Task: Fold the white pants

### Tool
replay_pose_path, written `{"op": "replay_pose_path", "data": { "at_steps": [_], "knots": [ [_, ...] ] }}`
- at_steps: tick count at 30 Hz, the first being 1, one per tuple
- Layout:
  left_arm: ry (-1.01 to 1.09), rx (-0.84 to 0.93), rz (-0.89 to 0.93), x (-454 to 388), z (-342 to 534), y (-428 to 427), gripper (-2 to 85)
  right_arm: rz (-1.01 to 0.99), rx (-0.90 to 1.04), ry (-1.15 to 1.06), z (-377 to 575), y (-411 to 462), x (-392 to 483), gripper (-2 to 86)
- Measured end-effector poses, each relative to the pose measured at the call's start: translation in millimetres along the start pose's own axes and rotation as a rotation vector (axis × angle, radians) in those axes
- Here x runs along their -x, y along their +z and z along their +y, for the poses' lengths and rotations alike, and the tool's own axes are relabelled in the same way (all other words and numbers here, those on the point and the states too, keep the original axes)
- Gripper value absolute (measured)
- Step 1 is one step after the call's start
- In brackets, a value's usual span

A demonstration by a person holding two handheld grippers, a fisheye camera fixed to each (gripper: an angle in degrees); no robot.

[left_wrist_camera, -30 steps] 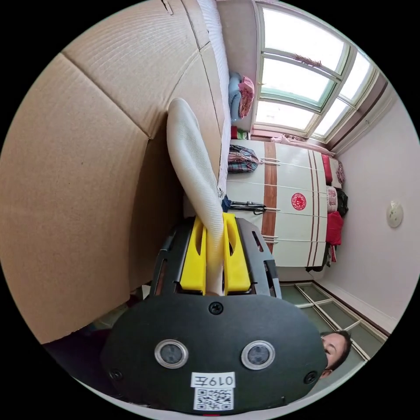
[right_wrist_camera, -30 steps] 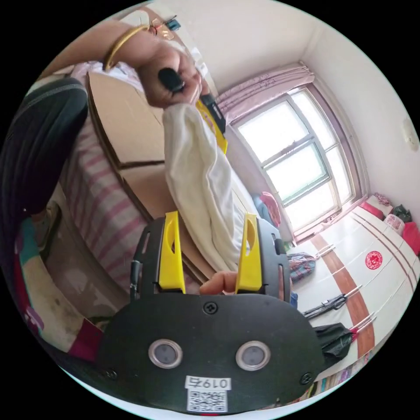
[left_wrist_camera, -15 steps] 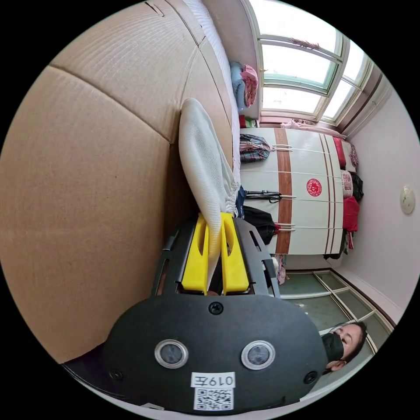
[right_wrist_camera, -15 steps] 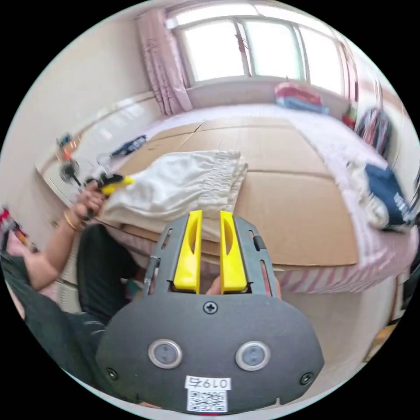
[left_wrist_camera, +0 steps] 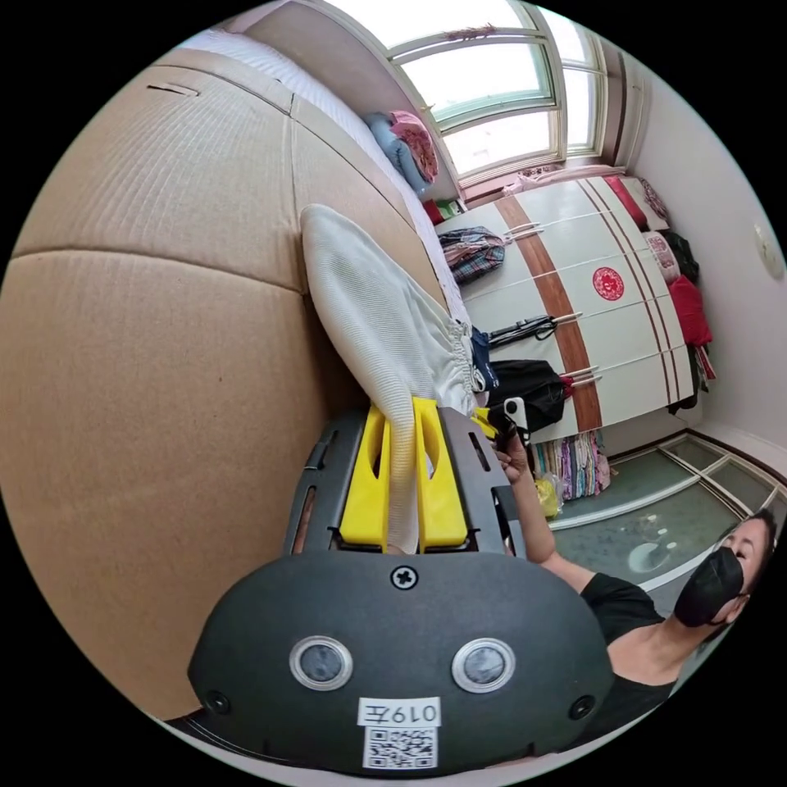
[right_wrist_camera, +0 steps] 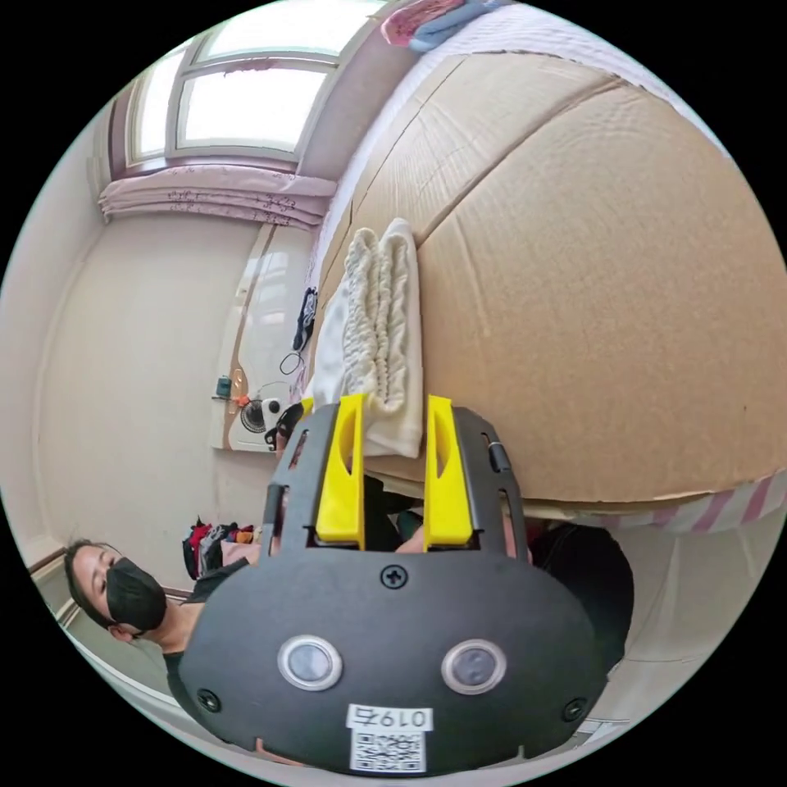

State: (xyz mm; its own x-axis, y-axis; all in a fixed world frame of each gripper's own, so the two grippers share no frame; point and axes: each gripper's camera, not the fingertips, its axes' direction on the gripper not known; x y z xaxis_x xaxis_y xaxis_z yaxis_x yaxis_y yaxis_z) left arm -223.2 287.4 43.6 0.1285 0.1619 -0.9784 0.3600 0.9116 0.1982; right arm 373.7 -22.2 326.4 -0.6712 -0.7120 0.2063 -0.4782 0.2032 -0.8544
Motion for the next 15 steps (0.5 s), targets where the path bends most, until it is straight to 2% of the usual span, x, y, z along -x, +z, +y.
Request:
{"op": "replay_pose_path", "data": {
  "at_steps": [3, 7, 10, 15],
  "knots": [
    [-0.022, 0.008, 0.010, 10, -2, 0, 4.2, -0.075, 0.020, 0.033, -7, 3, 23, 12.5],
    [-0.039, 0.012, 0.030, 22, -3, -2, 4.2, -0.287, 0.051, 0.024, -17, 4, 55, 16.5],
    [-0.038, 0.016, 0.035, 28, -5, -5, 4.3, -0.172, 0.071, 0.039, -16, 17, 83, 14.3],
    [-0.051, 0.016, 0.030, 38, -13, -9, 4.2, -0.148, 0.106, 0.024, -21, 55, 136, 13.4]
  ]
}}
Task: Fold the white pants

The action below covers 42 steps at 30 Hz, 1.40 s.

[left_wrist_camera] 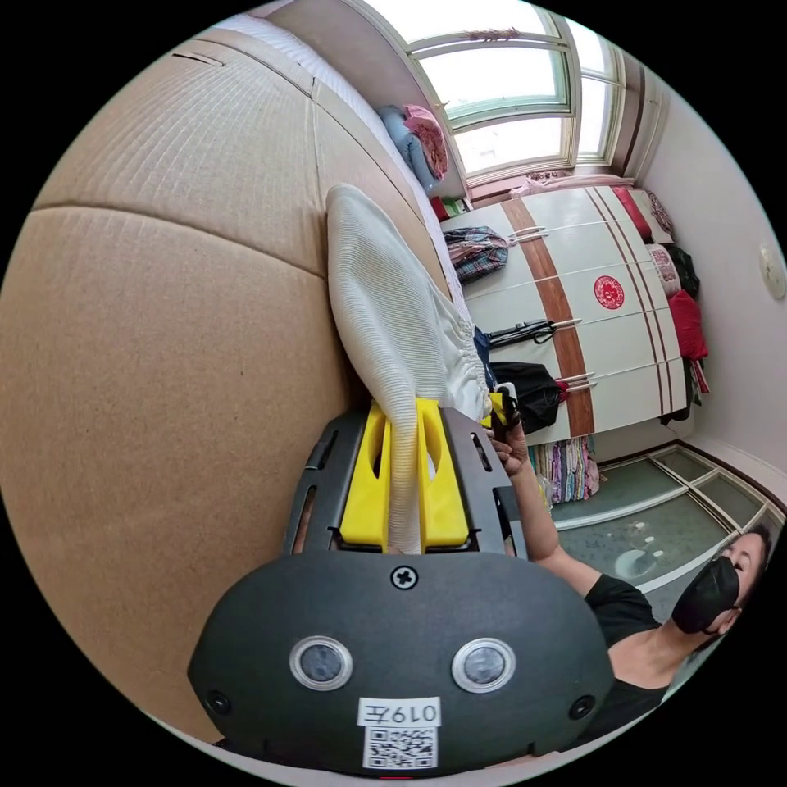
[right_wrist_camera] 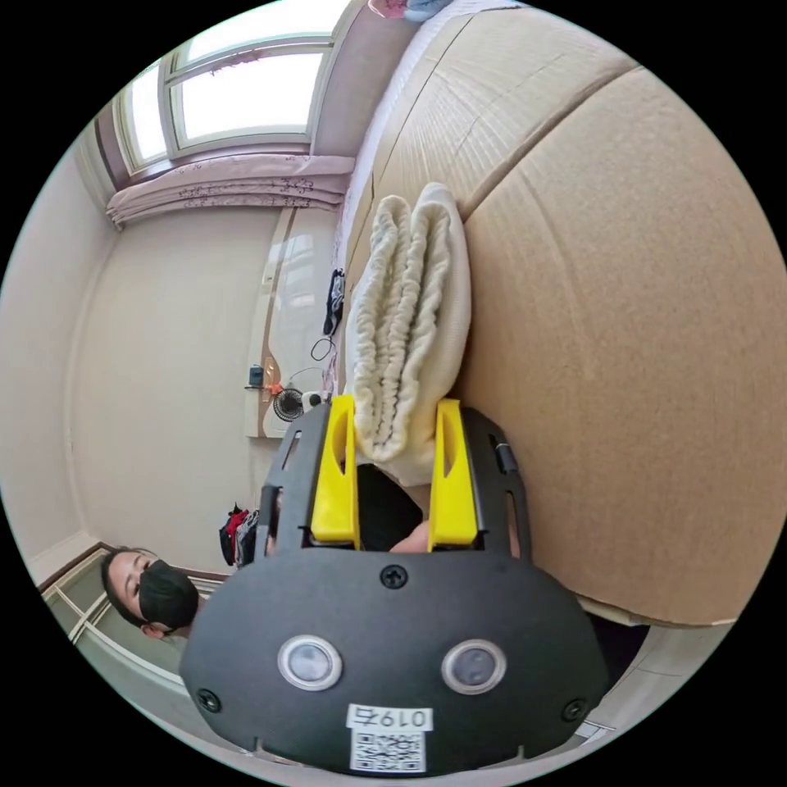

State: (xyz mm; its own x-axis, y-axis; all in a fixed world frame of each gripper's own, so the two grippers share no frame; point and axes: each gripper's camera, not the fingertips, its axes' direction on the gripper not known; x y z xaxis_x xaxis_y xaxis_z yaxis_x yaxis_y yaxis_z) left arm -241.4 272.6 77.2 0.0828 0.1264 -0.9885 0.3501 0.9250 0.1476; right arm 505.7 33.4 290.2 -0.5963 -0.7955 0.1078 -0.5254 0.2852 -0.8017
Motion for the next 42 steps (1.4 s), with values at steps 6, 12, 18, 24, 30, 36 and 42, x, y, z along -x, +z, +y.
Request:
{"op": "replay_pose_path", "data": {
  "at_steps": [6, 12, 18, 24, 30, 36, 42],
  "knots": [
    [-0.064, -0.015, 0.024, 15, -6, -21, 3.7, -0.034, -0.073, -0.017, 25, 17, 26, 10.2],
    [-0.049, -0.060, -0.015, 2, -15, -41, 3.9, 0.055, -0.105, -0.051, 43, 49, 63, 8.0],
    [0.020, -0.089, 0.032, -6, -40, -72, 4.4, 0.100, -0.127, -0.173, 29, 94, 119, 7.1],
    [0.086, -0.089, 0.093, -2, -99, -117, 4.8, 0.043, -0.092, -0.301, -38, 141, 177, 6.9],
    [0.131, -0.143, 0.084, 8, -172, -185, 5.0, 0.009, -0.036, -0.401, -139, 215, 223, 6.9],
    [0.033, -0.227, -0.004, 21, -217, -283, 4.8, 0.001, 0.065, -0.401, -236, 336, 270, 6.8],
    [-0.041, -0.301, -0.179, 31, -279, -427, 4.9, -0.029, 0.211, -0.453, -342, 512, 345, 6.8]
  ]
}}
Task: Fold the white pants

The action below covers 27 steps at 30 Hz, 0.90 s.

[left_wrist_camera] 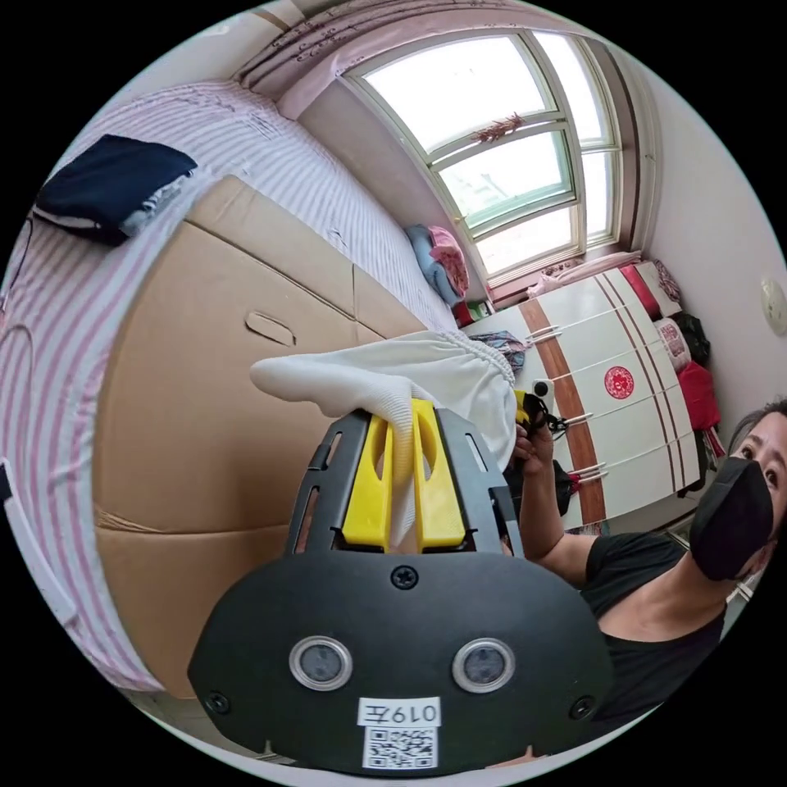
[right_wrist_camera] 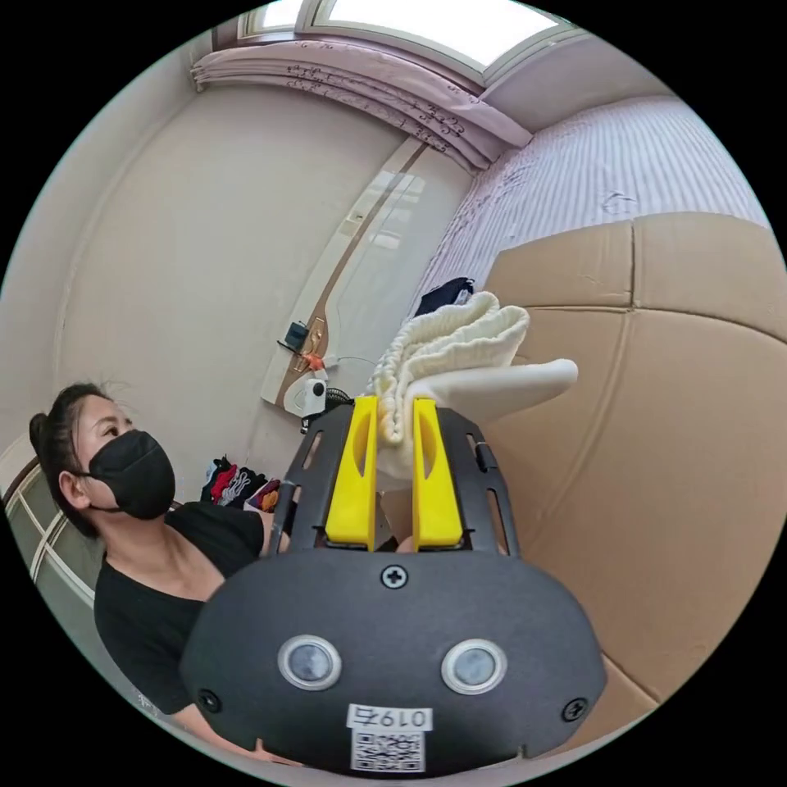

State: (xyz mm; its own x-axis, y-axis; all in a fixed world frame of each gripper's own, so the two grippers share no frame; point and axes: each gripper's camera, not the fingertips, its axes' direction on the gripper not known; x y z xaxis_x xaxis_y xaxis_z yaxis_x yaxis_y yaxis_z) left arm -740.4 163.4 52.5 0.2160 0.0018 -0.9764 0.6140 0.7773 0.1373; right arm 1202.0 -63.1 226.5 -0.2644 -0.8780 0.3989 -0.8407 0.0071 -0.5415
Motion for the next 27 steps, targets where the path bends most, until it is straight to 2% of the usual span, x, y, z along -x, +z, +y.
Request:
{"op": "replay_pose_path", "data": {
  "at_steps": [5, 9, 12, 14, 16, 19, 21, 23, 27],
  "knots": [
    [0.048, -0.071, -0.155, 26, -126, -100, 4.9, -0.063, 0.009, -0.059, -168, 153, -18, 6.8],
    [0.188, -0.107, -0.303, 64, -251, -179, 4.9, -0.086, -0.062, -0.126, -276, 254, -44, 6.9],
    [0.291, -0.128, -0.376, 103, -338, -224, 4.8, -0.122, -0.175, -0.152, -345, 328, -88, 6.9],
    [0.310, -0.115, -0.385, 135, -382, -241, 4.7, -0.170, -0.240, -0.040, -379, 387, -153, 7.0],
    [0.262, -0.075, -0.425, 180, -419, -248, 4.6, -0.165, -0.253, 0.091, -389, 434, -212, 7.1],
    [-0.020, 0.108, -0.467, 288, -453, -234, 4.3, -0.105, -0.175, 0.354, -384, 512, -316, 7.1],
    [-0.150, 0.301, -0.553, 354, -454, -200, 4.0, -0.038, -0.111, 0.436, -378, 545, -358, 7.1],
    [-0.127, 0.380, -0.623, 374, -455, -179, 3.8, -0.049, -0.124, 0.445, -380, 557, -392, 7.2],
    [-0.127, 0.398, -0.511, 391, -479, -189, 3.1, -0.046, -0.084, 0.447, -405, 565, -433, 7.3]
  ]
}}
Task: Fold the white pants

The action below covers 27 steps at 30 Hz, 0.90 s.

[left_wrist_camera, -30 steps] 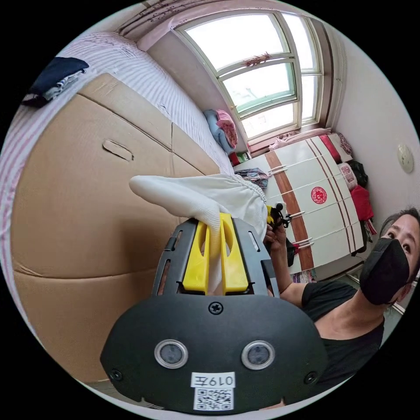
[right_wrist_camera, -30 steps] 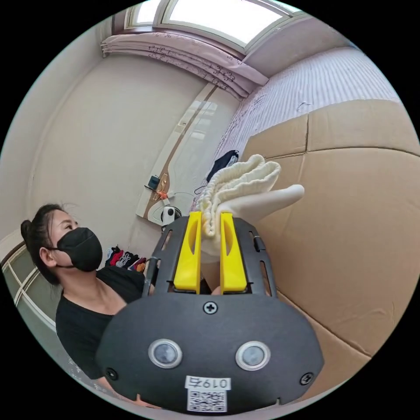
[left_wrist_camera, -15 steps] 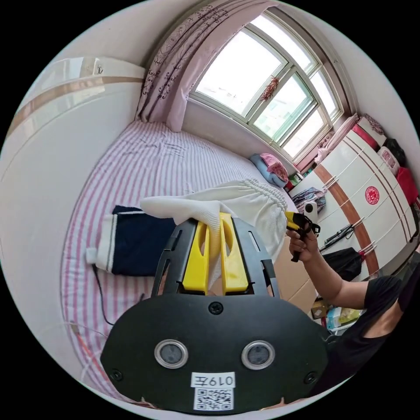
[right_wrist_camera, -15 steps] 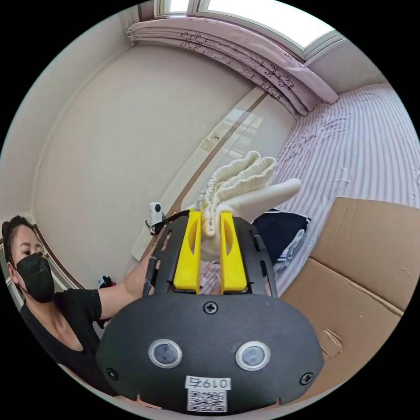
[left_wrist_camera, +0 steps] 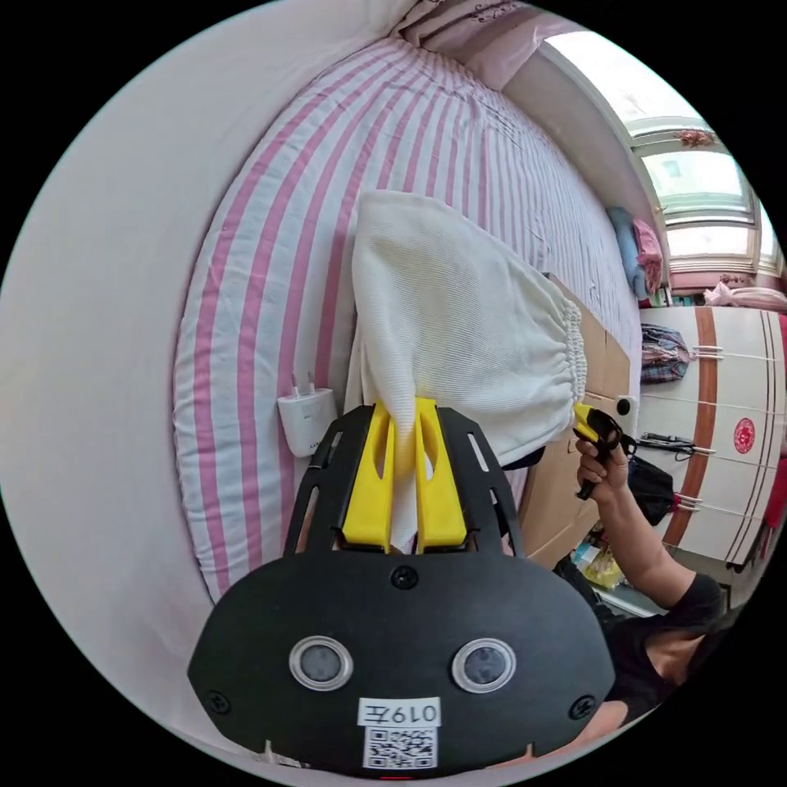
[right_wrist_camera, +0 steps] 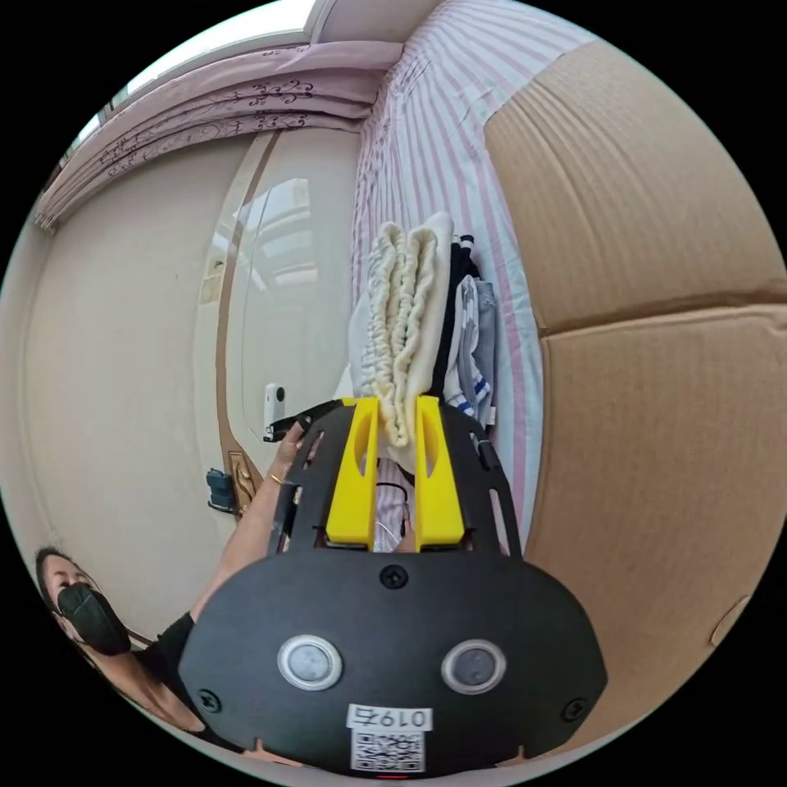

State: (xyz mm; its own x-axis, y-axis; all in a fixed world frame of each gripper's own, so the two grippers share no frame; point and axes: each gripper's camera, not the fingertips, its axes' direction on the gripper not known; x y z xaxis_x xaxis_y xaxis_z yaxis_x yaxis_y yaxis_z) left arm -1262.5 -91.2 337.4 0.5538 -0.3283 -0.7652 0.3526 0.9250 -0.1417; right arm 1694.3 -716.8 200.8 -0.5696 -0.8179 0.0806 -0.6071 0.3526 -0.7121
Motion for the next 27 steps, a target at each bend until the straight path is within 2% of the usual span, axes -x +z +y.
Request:
{"op": "replay_pose_path", "data": {
  "at_steps": [5, 13, 17, 22, 24, 26, 27],
  "knots": [
    [0.049, 0.112, -0.062, -7, -21, -17, 2.0, 0.012, -0.006, 0.055, -40, 11, -30, 7.3],
    [0.036, 0.113, -0.152, -29, -34, -20, 1.4, 0.134, -0.017, 0.006, -72, 28, -64, 7.1],
    [-0.013, 0.139, -0.155, -35, -32, -18, 1.4, 0.173, 0.058, -0.019, -94, 48, -106, 8.5],
    [-0.059, 0.059, -0.168, -46, -11, -30, 1.2, 0.256, 0.080, -0.088, -96, 48, -135, 10.8],
    [-0.075, 0.017, -0.258, -61, 5, -37, 1.1, 0.313, 0.076, -0.129, -94, 46, -137, 11.0],
    [-0.044, -0.064, -0.331, -84, 22, -43, 1.0, 0.429, 0.010, -0.289, -82, 44, -114, 10.0],
    [0.041, -0.119, -0.347, -108, 34, -41, 1.0, 0.463, -0.001, -0.351, -78, 46, -106, 9.5]
  ]
}}
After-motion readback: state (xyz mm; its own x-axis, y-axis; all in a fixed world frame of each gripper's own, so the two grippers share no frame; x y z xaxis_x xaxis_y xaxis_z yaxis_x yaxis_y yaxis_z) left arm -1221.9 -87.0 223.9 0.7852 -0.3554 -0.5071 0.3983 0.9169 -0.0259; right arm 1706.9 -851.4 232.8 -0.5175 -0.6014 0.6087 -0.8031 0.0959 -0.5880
